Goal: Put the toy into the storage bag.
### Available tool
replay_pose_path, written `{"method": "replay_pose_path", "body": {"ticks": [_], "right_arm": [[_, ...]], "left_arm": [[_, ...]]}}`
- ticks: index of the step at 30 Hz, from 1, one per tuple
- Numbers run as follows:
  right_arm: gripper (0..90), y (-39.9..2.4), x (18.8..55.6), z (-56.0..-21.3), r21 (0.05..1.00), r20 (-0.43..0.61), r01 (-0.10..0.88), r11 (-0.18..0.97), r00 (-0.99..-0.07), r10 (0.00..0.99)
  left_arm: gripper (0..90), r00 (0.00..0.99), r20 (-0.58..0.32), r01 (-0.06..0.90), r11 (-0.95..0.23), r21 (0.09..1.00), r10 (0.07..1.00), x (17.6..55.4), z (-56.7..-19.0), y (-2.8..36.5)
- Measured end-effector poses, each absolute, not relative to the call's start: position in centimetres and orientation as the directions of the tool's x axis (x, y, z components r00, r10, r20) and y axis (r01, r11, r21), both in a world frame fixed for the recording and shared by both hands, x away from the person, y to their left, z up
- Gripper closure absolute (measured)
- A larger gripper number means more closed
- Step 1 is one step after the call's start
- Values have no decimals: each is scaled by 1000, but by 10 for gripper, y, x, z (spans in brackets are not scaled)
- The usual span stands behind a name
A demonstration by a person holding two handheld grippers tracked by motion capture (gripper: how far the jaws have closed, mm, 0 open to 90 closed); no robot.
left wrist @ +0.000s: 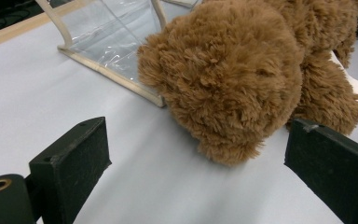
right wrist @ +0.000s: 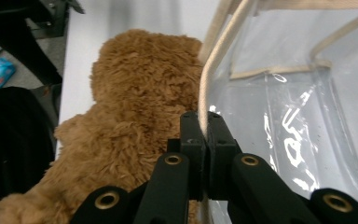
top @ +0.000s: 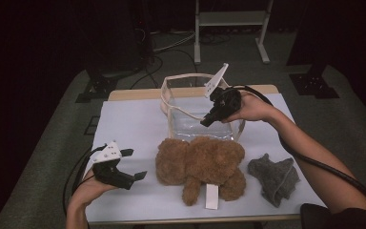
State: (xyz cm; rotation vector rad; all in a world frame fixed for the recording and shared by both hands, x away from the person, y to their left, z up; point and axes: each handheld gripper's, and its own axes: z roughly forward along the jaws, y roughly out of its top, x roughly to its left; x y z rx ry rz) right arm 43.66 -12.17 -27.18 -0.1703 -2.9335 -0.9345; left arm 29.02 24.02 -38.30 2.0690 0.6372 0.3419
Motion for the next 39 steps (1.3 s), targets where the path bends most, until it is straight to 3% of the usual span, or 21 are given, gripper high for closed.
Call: {"method": "replay_pose_path", "body": {"ticks": [4,7,14,25,33,39], "right_arm": [[782,-124,439,-272,579,104,157,800,-987,119],[619,-128,437,-267,583,81,154,798,-988,132],[430,-136,431,-246,637,64,163,754,-985,159],[325,-125,392,-222,672,-5,71,737,-995,100],[293,-98,363,-259,630,37,38,776,-999,19],[271,-83,360,-295,566,61,52,823,-998,21]], "left_arm": [[56,828,-5,307,-446,840,561,290,-383,240],[56,830,-1,305,-453,838,557,291,-384,240],[56,831,-3,305,-452,838,556,290,-384,239],[56,830,-4,306,-449,839,558,290,-384,240],[56,828,-5,311,-452,836,561,290,-384,241],[56,827,-8,312,-447,838,562,290,-385,241]]}}
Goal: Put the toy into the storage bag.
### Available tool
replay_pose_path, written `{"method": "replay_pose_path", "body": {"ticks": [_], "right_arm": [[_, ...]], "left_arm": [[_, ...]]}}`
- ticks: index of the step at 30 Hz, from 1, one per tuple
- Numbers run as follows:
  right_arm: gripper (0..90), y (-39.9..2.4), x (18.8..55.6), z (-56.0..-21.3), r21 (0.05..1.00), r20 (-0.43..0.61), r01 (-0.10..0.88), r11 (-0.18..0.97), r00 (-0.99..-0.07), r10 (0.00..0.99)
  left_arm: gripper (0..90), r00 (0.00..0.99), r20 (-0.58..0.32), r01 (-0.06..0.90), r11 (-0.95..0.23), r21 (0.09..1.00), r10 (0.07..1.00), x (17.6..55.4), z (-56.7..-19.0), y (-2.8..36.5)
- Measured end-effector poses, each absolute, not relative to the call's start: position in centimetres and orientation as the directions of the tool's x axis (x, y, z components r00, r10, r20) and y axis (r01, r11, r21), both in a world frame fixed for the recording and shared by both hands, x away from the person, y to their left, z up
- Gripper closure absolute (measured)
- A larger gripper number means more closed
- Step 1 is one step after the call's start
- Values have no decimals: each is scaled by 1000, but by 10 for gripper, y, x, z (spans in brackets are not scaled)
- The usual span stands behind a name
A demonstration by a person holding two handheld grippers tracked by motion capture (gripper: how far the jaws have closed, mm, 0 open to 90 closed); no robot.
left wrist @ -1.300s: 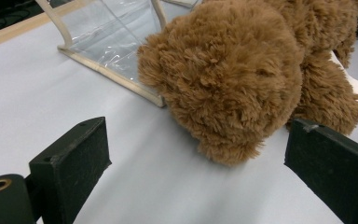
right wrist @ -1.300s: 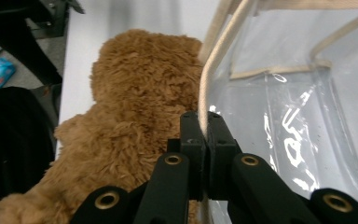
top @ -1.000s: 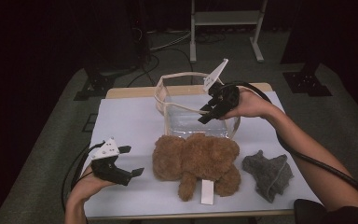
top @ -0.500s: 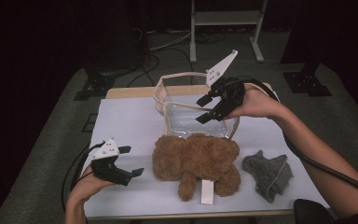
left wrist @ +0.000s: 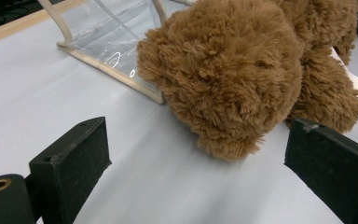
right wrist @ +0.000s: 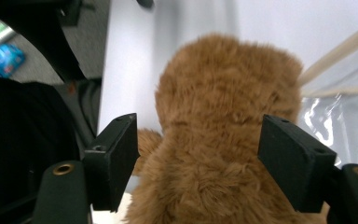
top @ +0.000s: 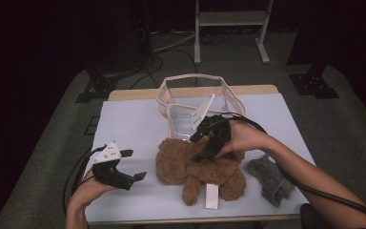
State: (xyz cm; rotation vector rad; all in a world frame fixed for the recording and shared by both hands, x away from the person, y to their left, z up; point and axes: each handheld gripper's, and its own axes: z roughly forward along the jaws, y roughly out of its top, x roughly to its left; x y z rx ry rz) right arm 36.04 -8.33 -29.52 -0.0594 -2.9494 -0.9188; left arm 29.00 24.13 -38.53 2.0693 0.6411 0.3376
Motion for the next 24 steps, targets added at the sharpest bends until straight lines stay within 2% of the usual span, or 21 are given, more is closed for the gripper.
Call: {"method": "replay_pose_path", "body": {"ticks": [9,15,24], "right_arm": [[237,-79,368,-325,472,23,85,877,-996,84],[201,-84,371,-335,469,68,134,873,-991,115],[168,-93,366,-352,451,74,161,878,-987,142]], "left_arm": [[56,826,-7,313,-448,838,563,290,-386,243],[56,827,-8,317,-453,833,562,291,-387,243],[56,826,-20,323,-443,836,563,291,-388,243]]}}
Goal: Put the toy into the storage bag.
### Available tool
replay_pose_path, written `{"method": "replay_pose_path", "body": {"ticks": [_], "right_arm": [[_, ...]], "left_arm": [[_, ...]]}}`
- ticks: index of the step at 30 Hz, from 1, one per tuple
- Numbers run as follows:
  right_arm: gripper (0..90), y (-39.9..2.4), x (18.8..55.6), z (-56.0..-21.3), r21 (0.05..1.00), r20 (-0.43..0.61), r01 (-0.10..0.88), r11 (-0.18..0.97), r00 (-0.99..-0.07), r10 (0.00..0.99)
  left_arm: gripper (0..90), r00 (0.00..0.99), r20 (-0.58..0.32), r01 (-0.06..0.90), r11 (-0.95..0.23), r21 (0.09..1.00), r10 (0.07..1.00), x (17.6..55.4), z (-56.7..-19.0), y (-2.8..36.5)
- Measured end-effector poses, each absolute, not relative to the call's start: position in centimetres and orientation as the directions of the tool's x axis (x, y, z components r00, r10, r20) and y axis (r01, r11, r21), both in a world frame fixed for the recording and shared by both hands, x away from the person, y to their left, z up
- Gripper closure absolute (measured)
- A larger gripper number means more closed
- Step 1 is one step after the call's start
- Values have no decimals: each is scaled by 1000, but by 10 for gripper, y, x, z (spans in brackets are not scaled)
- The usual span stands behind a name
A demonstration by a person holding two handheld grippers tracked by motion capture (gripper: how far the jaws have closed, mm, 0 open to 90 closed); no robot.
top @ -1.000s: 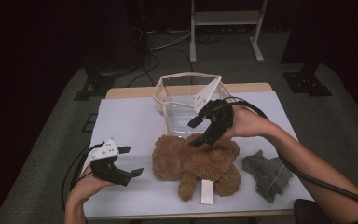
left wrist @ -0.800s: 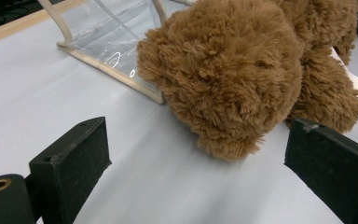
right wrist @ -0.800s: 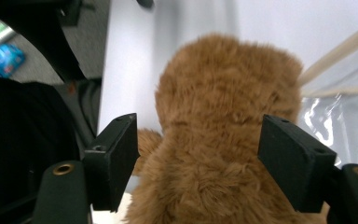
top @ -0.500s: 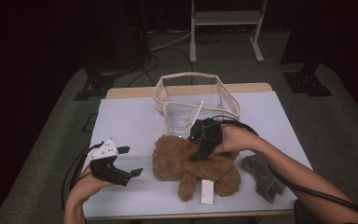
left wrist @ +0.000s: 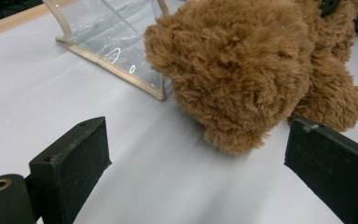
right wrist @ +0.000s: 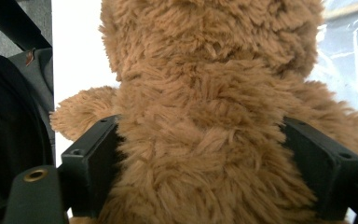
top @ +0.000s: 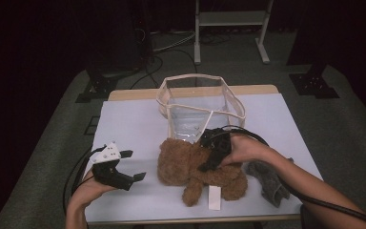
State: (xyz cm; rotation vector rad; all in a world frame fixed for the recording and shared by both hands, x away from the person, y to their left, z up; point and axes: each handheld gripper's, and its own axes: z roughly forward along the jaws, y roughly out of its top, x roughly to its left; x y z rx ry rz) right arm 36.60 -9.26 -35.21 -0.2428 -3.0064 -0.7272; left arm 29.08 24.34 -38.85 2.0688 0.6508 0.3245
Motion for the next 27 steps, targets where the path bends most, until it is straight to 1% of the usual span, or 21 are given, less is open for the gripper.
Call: {"method": "replay_pose_path", "body": {"ticks": [5,13,17,20,27], "right_arm": [[138,-93,361,-359,436,61,144,888,-990,130],[138,-93,357,-367,438,38,129,890,-991,125],[142,-92,355,-370,433,24,105,895,-994,105],[175,-91,353,-373,416,13,96,904,-995,100],[320,-92,355,-377,405,-2,82,911,-996,91]], "left_arm": [[56,827,-20,323,-447,834,562,291,-389,243],[56,826,-21,327,-447,833,564,291,-389,244],[56,826,-23,326,-445,834,563,291,-389,243],[56,828,-24,325,-444,835,561,291,-389,243],[56,825,-25,327,-442,835,564,290,-389,243]]}}
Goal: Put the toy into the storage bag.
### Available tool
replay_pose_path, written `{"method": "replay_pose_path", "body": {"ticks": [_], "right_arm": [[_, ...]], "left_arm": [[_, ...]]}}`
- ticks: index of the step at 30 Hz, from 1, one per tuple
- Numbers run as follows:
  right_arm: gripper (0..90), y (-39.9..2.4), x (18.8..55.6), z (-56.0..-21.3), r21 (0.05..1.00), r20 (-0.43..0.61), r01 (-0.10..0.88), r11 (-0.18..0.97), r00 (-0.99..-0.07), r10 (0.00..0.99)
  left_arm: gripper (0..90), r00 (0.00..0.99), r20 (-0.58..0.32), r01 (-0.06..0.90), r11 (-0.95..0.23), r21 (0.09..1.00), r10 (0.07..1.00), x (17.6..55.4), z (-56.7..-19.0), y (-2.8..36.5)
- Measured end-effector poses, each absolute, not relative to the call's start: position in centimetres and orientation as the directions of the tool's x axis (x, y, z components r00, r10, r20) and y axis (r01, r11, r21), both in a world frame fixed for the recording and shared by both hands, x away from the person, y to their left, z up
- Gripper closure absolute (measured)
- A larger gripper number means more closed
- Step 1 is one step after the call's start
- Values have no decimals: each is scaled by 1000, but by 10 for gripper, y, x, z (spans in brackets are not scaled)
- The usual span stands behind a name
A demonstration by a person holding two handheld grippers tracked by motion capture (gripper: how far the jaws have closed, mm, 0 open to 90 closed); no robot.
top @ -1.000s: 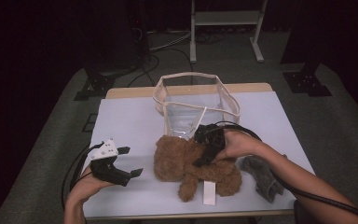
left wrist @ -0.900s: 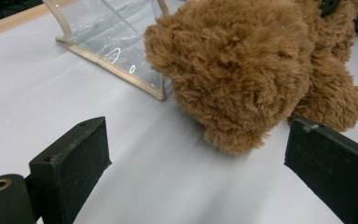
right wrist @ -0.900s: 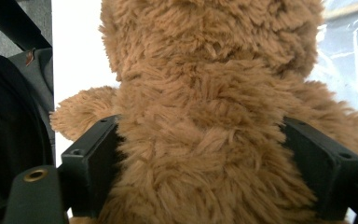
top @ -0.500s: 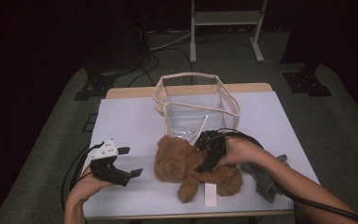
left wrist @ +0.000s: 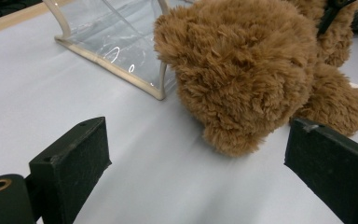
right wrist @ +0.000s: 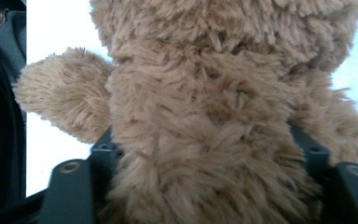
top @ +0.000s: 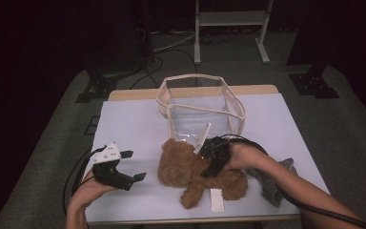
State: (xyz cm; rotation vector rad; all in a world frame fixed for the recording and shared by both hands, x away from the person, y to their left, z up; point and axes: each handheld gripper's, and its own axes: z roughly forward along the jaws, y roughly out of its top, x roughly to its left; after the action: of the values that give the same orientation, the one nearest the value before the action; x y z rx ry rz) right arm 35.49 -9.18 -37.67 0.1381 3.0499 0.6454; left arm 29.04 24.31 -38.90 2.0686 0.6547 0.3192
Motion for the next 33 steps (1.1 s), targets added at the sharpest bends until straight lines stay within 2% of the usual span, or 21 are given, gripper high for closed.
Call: {"method": "replay_pose_path", "body": {"ticks": [13,22,26,33], "right_arm": [[525,-98,361,-367,430,23,87,898,-996,85],[560,-102,369,-354,449,74,114,886,-993,90],[574,-101,368,-348,450,79,82,889,-996,52],[587,-103,365,-332,465,76,75,882,-996,45]], "left_arm": [[56,821,-18,328,-447,832,570,290,-389,245],[56,812,-17,331,-437,836,583,290,-388,248],[56,809,-11,327,-434,839,587,289,-386,250],[56,803,-7,328,-432,840,596,288,-385,254]]}}
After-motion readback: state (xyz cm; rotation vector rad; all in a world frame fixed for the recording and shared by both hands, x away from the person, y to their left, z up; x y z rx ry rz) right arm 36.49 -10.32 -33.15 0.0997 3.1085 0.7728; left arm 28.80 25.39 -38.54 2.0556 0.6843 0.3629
